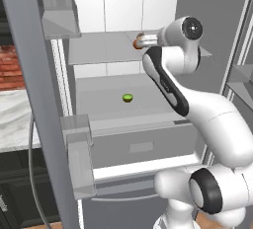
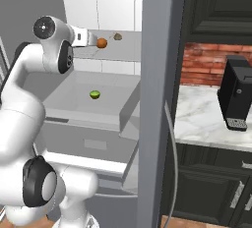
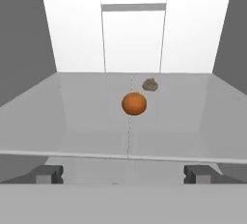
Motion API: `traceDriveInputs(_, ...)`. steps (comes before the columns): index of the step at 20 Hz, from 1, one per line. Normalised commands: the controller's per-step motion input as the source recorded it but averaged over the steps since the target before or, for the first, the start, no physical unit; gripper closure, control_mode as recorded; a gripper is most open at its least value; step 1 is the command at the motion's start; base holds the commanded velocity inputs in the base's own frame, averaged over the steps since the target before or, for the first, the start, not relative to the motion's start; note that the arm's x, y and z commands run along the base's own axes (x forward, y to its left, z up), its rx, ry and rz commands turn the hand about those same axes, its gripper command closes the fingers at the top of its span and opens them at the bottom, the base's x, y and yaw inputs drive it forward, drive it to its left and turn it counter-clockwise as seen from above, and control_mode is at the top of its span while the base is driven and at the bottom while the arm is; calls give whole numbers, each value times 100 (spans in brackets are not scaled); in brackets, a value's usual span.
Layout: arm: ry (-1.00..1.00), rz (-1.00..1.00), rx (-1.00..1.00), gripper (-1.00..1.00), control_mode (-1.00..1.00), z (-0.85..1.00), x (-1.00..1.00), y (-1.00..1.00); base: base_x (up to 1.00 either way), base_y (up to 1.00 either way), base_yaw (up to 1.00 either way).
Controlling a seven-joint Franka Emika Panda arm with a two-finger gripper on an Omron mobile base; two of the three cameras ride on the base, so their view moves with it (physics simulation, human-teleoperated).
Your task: Pick up the kiwi and tangerine from the fridge and place one fruit on each plate on the dining counter.
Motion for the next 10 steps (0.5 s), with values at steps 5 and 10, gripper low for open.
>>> traceDriveInputs(5, -4, 0, 1, -100, -100, 37, 43, 0, 0, 0, 0)
traceDriveInputs(10, -19, 0, 0, -100, -100, 34, 2, 2, 0, 0, 0)
